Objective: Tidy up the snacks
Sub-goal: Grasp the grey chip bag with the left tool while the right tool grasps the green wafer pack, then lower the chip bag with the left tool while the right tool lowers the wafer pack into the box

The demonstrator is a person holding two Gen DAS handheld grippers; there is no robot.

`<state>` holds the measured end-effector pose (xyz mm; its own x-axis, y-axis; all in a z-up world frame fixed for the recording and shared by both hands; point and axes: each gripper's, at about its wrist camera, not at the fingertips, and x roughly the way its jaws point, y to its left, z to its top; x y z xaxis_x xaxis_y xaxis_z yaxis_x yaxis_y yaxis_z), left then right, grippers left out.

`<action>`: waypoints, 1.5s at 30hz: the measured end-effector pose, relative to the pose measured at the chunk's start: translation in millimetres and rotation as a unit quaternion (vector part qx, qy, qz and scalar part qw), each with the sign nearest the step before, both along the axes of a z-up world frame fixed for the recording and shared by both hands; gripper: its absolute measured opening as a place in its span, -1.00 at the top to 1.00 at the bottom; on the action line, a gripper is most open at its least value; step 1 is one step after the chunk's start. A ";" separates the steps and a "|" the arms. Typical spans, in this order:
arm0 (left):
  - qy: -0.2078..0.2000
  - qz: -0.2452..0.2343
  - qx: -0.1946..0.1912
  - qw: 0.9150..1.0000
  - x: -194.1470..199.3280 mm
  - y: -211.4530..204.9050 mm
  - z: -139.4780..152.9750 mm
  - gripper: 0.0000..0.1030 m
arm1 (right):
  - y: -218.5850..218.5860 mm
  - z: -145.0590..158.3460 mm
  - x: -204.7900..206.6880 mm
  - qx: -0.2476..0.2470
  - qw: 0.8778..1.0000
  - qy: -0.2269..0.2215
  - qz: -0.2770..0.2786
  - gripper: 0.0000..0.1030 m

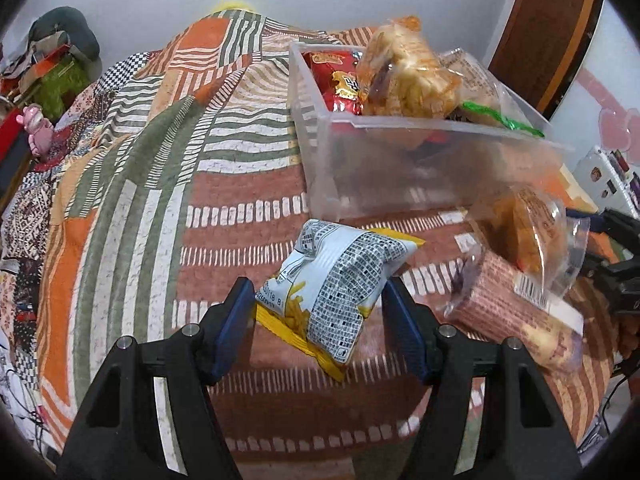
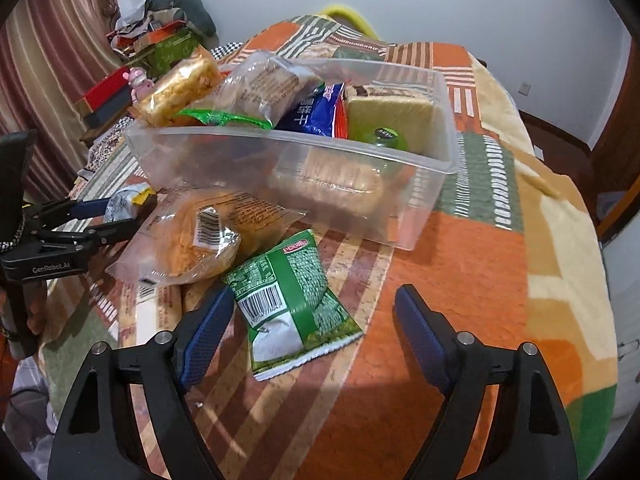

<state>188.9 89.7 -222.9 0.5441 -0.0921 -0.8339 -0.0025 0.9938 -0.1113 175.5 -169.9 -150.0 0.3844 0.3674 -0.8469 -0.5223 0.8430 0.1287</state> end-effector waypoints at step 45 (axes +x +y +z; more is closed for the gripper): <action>-0.136 0.018 0.019 0.990 22.3 -12.5 99.4 0.34 | -21.9 65.7 10.1 0.026 0.993 -0.105 -0.043 0.24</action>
<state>211.3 77.1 -123.6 0.7520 -0.0394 -0.6580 -0.0130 0.9971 -0.0745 185.7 -191.8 -84.2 0.5824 0.3664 -0.7257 -0.4692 0.8805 0.0680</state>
